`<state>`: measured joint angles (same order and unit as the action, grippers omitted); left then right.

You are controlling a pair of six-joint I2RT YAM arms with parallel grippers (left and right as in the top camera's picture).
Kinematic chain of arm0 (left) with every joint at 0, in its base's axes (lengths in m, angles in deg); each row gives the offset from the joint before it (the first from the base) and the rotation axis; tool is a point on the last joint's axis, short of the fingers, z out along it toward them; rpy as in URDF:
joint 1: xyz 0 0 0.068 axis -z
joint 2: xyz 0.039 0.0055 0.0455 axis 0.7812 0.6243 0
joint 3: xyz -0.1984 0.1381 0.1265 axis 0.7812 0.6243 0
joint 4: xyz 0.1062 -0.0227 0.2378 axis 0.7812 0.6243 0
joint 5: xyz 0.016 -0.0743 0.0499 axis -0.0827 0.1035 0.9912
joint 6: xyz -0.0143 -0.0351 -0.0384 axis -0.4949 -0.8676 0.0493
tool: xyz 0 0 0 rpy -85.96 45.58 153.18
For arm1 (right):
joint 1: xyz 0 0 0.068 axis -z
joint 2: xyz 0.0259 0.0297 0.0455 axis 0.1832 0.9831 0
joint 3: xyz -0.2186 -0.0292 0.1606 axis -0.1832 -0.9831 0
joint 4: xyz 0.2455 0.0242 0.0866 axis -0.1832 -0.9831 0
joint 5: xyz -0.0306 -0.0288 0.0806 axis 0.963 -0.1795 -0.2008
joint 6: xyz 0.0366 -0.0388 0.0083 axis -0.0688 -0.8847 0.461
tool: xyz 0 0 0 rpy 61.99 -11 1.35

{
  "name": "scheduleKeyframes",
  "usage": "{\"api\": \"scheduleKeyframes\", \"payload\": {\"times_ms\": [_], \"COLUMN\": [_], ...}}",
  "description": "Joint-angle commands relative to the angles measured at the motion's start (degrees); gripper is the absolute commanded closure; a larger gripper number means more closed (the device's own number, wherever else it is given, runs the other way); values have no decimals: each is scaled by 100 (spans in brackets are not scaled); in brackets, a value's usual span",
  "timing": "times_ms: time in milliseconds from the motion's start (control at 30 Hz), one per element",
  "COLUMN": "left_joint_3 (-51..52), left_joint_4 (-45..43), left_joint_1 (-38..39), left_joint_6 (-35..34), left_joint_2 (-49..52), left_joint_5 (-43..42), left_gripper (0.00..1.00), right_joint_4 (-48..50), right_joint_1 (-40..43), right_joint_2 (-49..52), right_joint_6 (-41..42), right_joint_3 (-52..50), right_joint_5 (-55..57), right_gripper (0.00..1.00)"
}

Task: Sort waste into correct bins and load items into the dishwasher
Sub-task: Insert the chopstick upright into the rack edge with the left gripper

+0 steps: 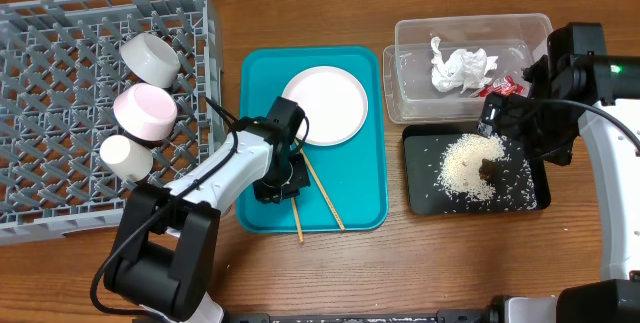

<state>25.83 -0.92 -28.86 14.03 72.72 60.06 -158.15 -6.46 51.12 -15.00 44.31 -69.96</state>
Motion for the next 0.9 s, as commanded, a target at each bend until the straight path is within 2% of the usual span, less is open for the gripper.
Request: {"api": "scheduleKeyframes", "payload": {"times_ms": [0, 167, 300, 400, 467, 667, 867], "left_joint_3": [-734, -1779, -2533, -2590, -2588, -2588, -2588], "left_joint_4": [501, 1191, 1403, 1263, 1257, 1086, 887], "left_joint_1": [-79, -323, -925, -1303, -1558, -2212, -2367], "left_joint_6": [181, 645, 1322, 2006, 2232, 2415, 2643], "left_joint_2": [-337, -693, -835, -833, -778, -450, -168], "left_joint_5": [531, 1185, 1515, 1537, 1674, 1668, 1644], "left_gripper": [96, 96, 96, 96, 96, 96, 92], "right_joint_4": [22, 22, 22, 22, 22, 22, 17], "right_joint_1": [15, 15, 15, 15, 15, 15, 15], "right_joint_2": [-26, -26, -26, -26, -26, -26, -26], "right_joint_6": [-2, -2, -4, -2, -2, -2, -2], "right_joint_3": [85, 85, 85, 85, 85, 85, 85], "right_joint_5": [52, 52, 52, 50, 50, 50, 50], "right_gripper": [0, 0, 0, 0, 0, 0, 0]}}
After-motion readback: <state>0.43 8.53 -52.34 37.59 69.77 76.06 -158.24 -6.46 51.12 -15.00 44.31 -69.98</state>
